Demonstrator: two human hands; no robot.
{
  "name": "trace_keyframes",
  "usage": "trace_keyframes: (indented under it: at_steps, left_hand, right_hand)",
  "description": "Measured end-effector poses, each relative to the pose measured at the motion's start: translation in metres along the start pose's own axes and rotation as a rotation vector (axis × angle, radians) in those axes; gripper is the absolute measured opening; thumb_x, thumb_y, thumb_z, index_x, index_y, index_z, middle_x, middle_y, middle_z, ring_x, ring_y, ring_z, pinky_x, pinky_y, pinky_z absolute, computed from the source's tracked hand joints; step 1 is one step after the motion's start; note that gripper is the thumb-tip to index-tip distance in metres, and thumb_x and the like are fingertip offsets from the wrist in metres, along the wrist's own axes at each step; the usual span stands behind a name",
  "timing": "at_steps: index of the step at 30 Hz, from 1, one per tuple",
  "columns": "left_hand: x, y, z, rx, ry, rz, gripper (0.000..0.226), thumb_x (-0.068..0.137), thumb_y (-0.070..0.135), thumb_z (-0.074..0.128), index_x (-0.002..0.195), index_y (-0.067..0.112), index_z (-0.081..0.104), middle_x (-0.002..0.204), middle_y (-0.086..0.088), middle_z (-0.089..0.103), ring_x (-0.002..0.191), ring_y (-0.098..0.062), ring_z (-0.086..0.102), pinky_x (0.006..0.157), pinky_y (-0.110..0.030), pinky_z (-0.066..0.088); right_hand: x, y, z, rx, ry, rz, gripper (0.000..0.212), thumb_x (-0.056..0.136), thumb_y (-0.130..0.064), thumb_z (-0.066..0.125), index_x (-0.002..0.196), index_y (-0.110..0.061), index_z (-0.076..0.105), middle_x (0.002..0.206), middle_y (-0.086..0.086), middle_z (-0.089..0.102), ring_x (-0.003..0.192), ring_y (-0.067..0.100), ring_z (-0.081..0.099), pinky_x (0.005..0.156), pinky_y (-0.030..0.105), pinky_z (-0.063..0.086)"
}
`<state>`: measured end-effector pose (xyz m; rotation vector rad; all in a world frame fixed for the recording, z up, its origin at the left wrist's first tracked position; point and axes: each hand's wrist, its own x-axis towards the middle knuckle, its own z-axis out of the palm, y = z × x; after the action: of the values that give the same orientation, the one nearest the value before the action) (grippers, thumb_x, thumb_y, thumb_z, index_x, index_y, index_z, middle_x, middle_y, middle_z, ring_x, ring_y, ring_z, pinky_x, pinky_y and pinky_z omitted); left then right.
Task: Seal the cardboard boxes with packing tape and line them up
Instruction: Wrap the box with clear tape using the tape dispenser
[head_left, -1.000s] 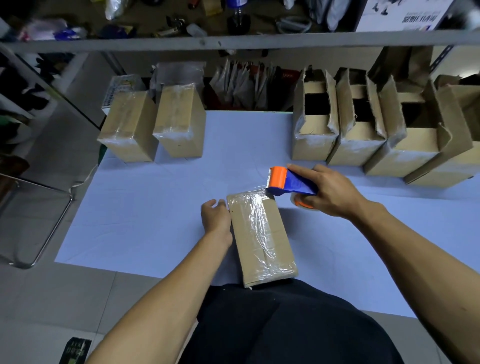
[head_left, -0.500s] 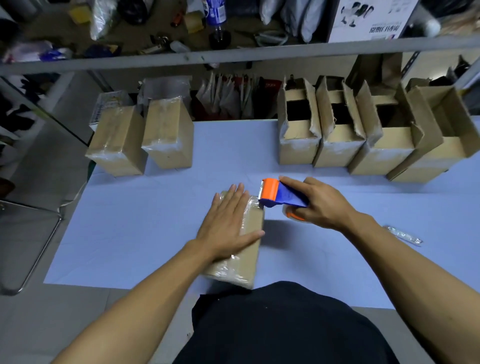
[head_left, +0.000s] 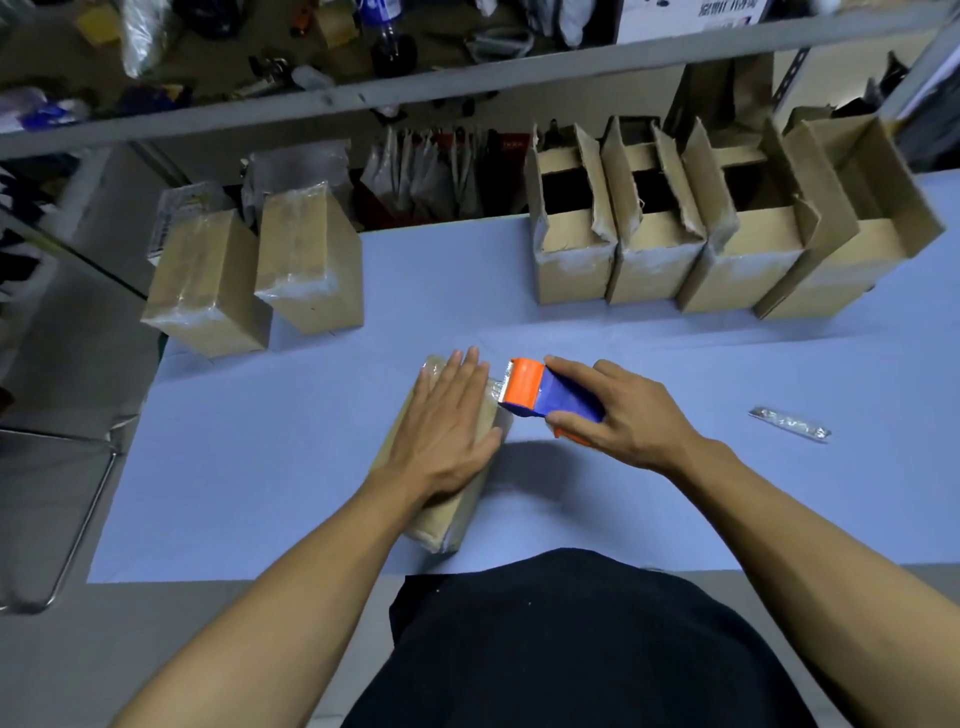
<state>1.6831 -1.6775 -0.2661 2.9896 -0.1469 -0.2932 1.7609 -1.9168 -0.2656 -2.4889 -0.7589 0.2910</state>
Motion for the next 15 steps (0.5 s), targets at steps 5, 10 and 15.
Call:
trace_keyframes:
  at_steps: [5,10,15]
  left_hand:
    - [0.0,0.0,0.003,-0.008,0.008,-0.002,0.088,0.081,0.059,0.01,0.157,0.015,0.007,0.165,-0.003,-0.004,0.152,-0.017,-0.007,0.12,-0.039,-0.012]
    - [0.002,0.002,0.001,-0.005,0.01,0.029,0.077,0.087,0.053,0.019,0.158,0.024,0.009,0.166,0.001,-0.002,0.152,-0.018,-0.007,0.12,-0.043,-0.01]
    - [0.002,0.002,0.003,-0.011,0.015,0.033,0.077,0.086,0.052,0.019,0.157,0.026,0.012,0.166,0.002,-0.001,0.152,-0.017,-0.007,0.119,-0.045,-0.01]
  right_hand:
    - [-0.011,0.007,0.001,0.04,-0.014,0.028,0.075,0.076,-0.076,0.047,0.145,-0.049,0.033,0.095,-0.008,0.055,0.087,0.011,0.053,0.071,0.025,0.041]
    - [-0.025,0.019,-0.003,0.037,-0.018,0.113,0.069,0.082,-0.066,0.058,0.145,-0.048,0.036,0.098,-0.009,0.055,0.094,0.014,0.055,0.072,0.027,0.038]
    - [-0.018,-0.001,-0.005,-0.109,-0.038,0.14,0.067,0.087,-0.065,0.054,0.148,-0.05,0.031,0.099,-0.007,0.05,0.095,0.02,0.058,0.068,0.028,0.037]
